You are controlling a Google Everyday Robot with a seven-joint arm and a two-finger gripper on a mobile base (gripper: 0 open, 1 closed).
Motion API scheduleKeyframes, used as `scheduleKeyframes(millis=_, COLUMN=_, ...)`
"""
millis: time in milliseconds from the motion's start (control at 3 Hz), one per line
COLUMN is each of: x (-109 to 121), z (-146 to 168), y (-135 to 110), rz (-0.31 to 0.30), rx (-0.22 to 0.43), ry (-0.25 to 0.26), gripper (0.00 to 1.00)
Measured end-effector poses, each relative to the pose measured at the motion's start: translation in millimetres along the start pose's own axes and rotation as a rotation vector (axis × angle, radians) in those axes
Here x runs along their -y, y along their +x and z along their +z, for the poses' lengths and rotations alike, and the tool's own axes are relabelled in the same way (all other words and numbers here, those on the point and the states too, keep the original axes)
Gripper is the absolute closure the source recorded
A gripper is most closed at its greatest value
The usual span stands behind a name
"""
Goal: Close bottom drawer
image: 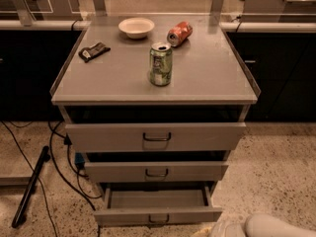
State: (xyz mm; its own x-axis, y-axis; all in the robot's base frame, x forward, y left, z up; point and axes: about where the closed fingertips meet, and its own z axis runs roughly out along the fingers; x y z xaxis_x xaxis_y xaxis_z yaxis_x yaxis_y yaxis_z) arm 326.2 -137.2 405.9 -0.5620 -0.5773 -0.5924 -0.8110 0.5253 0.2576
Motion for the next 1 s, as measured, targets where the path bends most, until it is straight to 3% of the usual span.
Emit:
scheduleKeyframes(millis=333, x=33, z=32, y=16, rz=-0.048, rx=0.093, ry=0.095, gripper=1.0)
scheduleKeyframes(millis=667, x=68, z=76, y=37, rz=-0.148, rx=0.123, ry=0.182, gripper=1.0)
scheduleKeyframes(millis=1000, x=61, z=90, y=44, rz=-0.145, rx=0.129, ry=0.164, gripper=1.0)
